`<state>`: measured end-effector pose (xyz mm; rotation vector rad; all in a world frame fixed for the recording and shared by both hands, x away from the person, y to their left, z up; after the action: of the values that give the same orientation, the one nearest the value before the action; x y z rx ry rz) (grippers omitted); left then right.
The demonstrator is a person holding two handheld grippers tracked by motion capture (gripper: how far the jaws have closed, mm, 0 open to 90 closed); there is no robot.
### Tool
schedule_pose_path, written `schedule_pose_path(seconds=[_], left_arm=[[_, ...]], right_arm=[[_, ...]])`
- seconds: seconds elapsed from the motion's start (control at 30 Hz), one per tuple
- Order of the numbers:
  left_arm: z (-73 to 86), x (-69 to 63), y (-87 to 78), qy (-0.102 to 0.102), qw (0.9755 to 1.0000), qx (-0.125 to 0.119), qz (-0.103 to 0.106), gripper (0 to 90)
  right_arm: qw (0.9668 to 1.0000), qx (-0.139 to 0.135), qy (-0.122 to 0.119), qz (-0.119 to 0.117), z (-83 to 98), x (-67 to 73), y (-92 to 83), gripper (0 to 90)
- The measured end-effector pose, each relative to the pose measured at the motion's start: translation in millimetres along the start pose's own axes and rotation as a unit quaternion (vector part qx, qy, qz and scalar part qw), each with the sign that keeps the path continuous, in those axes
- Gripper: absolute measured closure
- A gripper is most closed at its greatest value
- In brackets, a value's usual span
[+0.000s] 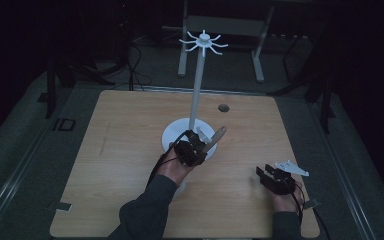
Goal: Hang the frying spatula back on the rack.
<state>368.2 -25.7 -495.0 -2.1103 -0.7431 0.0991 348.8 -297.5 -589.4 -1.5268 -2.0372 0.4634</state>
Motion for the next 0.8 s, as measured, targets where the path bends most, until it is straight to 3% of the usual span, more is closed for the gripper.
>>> schedule_pose_path(seconds=[0.07,0.3,0.53,0.8], left_arm=[[-0.7,0.4,-1.1,-0.002,1.0,-0.004,-0.003,75.1],[-6.0,5.5,-14.7,-0.018,0.9981,-0.039,-0.045,75.0],[-8.9,12.1,-27.4,-0.045,0.9936,-0.071,-0.076,75.1],[-14.3,11.3,-36.6,-0.057,0.9889,-0.093,-0.102,75.1]], right_arm=[[1.0,0.0,0.0,0.0,-0.1,0.0,0.0,56.9],[1.0,-0.003,0.0,0.002,-0.7,-0.4,-0.6,56.8],[1.0,-0.004,0.0,0.002,-0.8,-0.6,-1.0,56.9],[1.0,-0.006,0.001,0.003,-1.0,-0.6,-1.3,56.8]])
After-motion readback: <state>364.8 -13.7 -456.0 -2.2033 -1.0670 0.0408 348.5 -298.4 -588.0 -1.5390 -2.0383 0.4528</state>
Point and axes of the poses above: each handheld gripper's, and its own axes: y roughly forward along the jaws, z roughly out of its underside, x roughly to its left, the point moved 6 cm from there along y, roughly forward along the jaws, and after that the axes turned 11 degrees about y, right-handed, at the moved point
